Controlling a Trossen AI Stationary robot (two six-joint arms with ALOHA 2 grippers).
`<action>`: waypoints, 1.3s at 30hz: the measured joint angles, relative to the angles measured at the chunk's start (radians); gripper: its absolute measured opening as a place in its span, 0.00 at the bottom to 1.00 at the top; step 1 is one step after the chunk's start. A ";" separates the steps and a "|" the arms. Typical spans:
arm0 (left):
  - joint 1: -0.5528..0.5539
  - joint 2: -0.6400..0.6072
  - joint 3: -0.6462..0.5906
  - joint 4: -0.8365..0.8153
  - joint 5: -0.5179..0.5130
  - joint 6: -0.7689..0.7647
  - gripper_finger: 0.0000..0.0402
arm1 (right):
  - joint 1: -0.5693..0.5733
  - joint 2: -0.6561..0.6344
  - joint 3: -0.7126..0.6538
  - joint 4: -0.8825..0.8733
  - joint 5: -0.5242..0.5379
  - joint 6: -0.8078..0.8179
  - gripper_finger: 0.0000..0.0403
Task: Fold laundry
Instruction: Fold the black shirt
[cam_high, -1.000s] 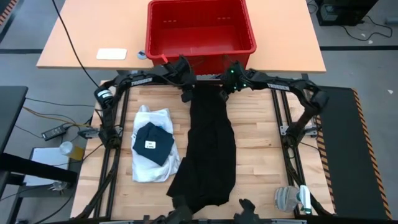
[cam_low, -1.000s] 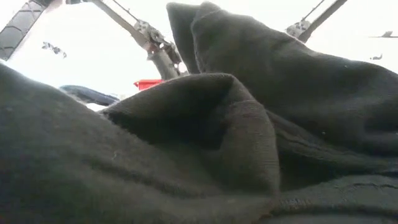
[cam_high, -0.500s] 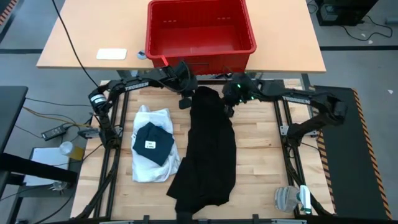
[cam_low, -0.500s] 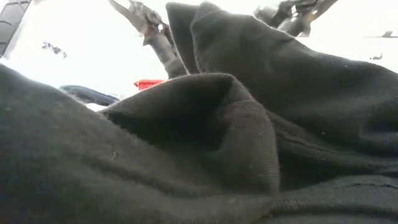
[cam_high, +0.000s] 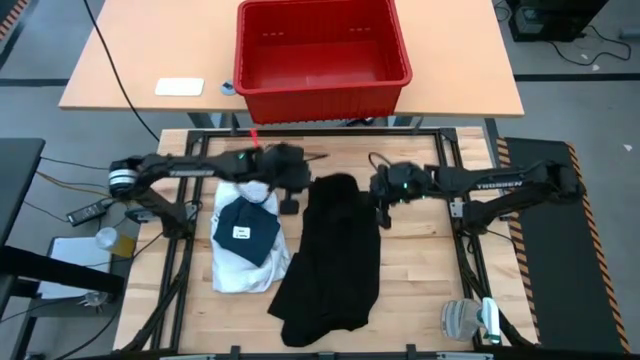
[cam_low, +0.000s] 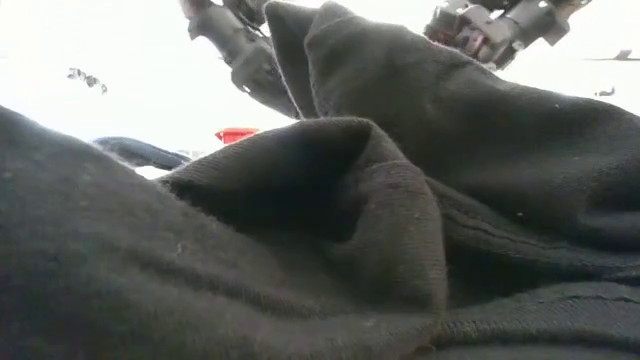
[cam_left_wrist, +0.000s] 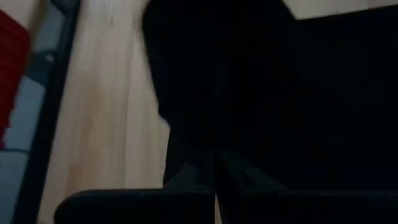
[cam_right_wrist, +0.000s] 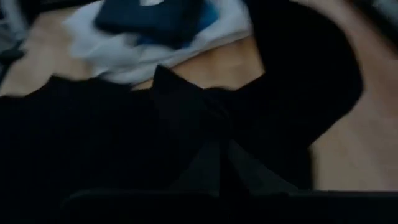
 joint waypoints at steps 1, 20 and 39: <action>-0.028 -0.029 -0.037 0.024 -0.023 -0.010 0.00 | 0.024 0.004 -0.012 0.010 -0.001 0.011 0.02; -0.439 -0.037 -0.351 0.292 -0.100 -0.255 0.00 | 0.380 0.317 -0.035 0.067 0.136 0.209 0.12; -0.465 -0.002 -0.346 0.305 -0.049 -0.288 0.53 | 0.366 0.144 -0.035 -0.140 0.078 0.432 0.56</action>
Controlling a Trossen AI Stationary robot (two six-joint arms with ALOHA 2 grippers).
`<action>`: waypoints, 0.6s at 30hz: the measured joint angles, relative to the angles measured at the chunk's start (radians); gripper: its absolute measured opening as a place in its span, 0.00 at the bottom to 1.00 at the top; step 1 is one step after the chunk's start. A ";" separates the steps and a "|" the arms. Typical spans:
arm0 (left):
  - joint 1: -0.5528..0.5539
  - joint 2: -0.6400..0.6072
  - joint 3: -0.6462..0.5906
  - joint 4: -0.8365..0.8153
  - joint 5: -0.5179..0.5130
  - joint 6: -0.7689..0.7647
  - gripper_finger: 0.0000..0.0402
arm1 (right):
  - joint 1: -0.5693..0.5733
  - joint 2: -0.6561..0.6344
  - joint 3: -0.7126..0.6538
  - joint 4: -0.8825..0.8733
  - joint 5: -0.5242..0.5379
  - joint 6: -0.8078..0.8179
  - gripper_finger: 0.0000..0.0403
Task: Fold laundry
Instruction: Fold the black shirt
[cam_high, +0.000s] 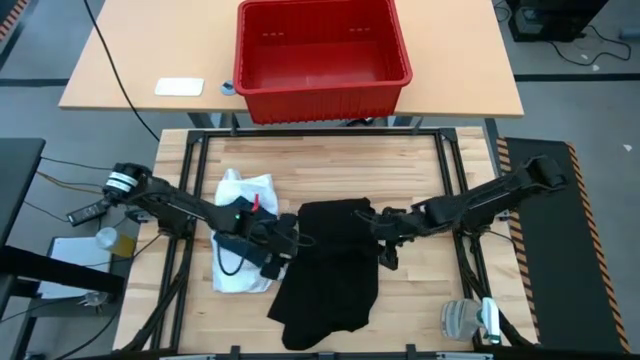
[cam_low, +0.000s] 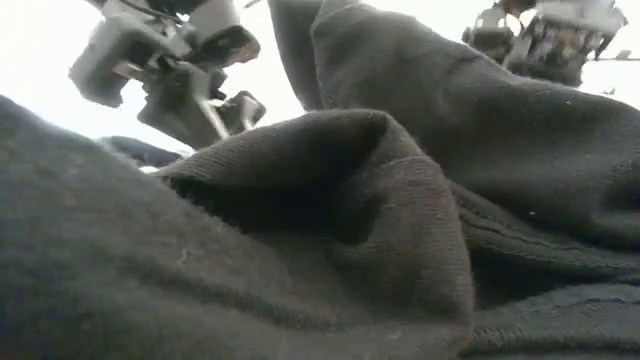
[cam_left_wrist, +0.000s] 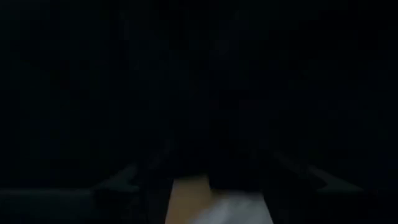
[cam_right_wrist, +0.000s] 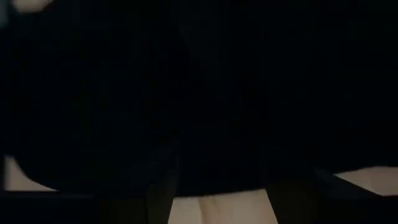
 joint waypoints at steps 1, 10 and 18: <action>-0.006 -0.008 0.005 -0.029 0.002 -0.014 0.54 | 0.012 -0.021 0.000 0.005 0.017 0.021 0.56; -0.259 0.038 0.090 -0.045 -0.081 -0.086 0.53 | 0.265 0.070 0.002 0.266 0.224 0.033 0.56; -0.441 0.096 0.138 -0.032 -0.309 -0.118 0.53 | 0.444 0.333 0.182 0.354 0.445 -0.115 0.56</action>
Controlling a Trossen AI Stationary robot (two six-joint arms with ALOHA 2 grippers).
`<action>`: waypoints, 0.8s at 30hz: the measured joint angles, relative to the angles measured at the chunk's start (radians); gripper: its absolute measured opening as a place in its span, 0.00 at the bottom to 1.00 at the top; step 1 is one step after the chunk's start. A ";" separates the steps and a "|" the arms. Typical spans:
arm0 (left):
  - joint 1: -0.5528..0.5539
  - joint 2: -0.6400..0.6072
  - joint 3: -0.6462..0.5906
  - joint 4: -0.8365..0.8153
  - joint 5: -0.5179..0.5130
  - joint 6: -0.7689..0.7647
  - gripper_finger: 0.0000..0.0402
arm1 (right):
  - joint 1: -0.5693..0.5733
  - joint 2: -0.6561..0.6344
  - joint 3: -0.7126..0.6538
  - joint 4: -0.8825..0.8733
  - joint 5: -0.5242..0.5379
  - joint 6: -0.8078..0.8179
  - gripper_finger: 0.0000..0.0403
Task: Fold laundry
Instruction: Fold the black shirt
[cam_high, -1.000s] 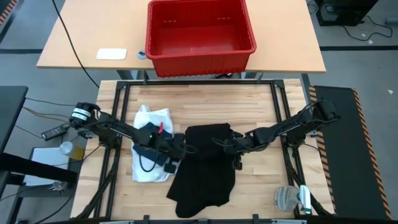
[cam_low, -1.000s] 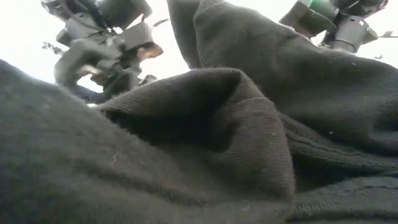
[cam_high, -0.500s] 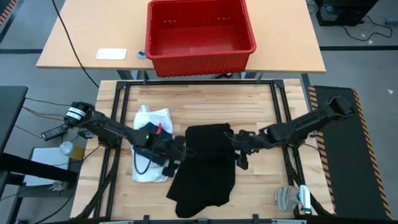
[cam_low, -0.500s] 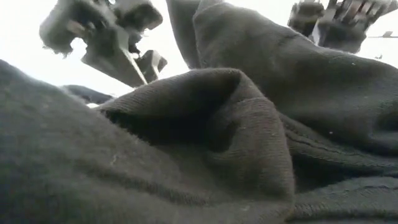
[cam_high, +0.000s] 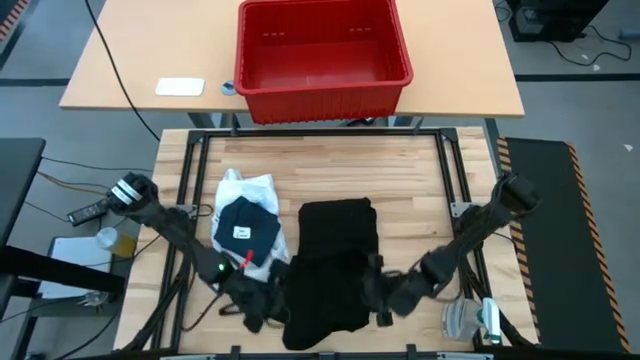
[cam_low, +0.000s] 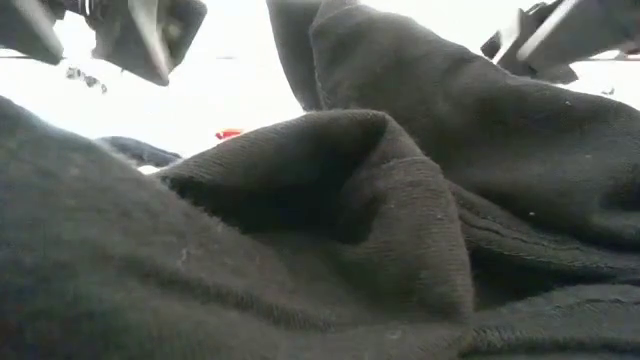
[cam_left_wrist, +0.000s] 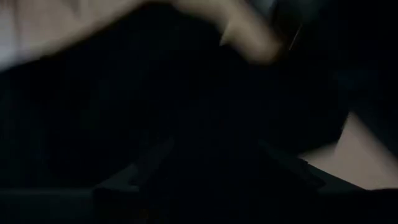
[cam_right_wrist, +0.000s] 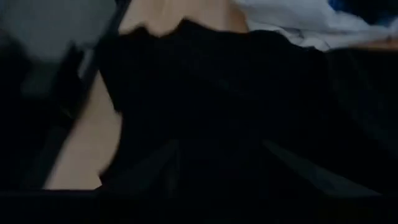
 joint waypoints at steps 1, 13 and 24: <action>-0.015 0.019 0.019 0.043 -0.001 0.002 0.54 | 0.015 0.034 0.030 -0.015 0.020 -0.034 0.56; -0.108 0.283 0.326 -0.317 -0.042 -0.149 0.71 | 0.094 0.300 0.394 -0.303 0.125 -0.126 0.62; -0.171 0.363 0.353 -0.547 -0.103 -0.172 0.65 | 0.131 0.320 0.468 -0.363 0.186 0.023 0.61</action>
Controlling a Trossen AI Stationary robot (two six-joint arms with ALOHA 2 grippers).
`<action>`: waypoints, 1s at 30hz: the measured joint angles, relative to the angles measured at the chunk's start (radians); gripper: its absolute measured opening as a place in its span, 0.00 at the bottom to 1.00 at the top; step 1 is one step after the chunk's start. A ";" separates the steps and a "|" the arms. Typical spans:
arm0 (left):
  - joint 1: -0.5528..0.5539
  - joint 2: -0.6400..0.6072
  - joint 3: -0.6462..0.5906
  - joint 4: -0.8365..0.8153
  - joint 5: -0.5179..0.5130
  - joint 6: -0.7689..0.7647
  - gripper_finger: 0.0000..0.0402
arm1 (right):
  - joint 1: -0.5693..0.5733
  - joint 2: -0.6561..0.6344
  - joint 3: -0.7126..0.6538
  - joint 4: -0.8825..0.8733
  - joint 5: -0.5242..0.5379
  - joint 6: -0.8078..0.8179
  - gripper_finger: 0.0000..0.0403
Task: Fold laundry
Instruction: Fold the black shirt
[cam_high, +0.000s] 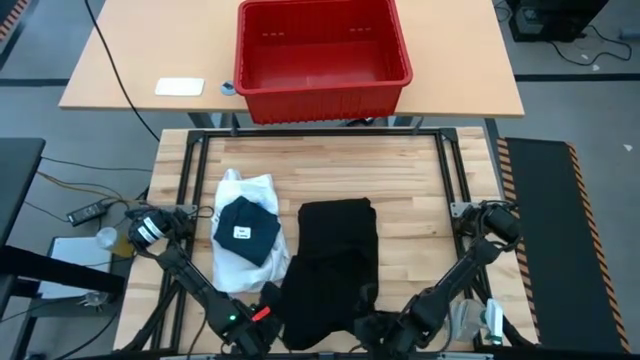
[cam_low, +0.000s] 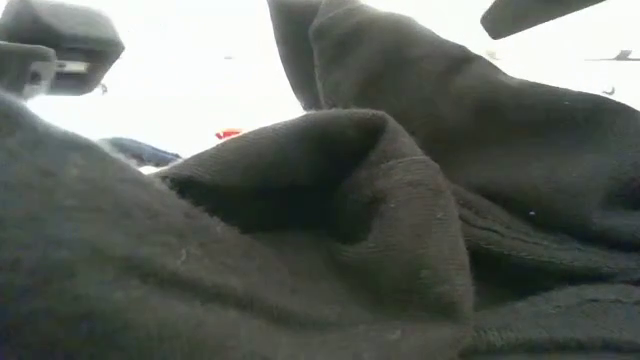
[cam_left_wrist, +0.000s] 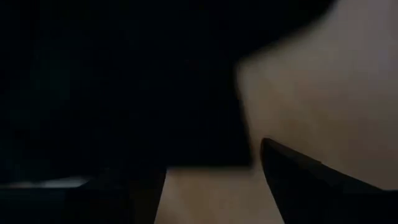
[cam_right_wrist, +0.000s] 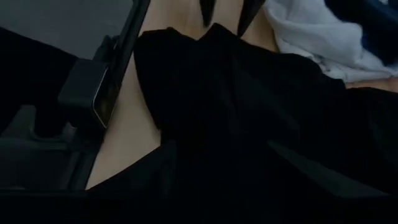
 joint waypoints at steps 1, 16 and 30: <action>0.001 -0.002 -0.002 -0.021 -0.005 0.003 0.64 | 0.011 -0.003 0.001 -0.011 0.010 0.010 0.60; 0.028 0.002 -0.001 -0.027 0.005 -0.034 0.35 | 0.064 -0.012 0.000 -0.029 0.022 0.076 0.54; 0.074 -0.002 0.112 0.156 -0.121 0.317 0.05 | 0.069 -0.012 -0.001 -0.007 0.020 0.109 0.52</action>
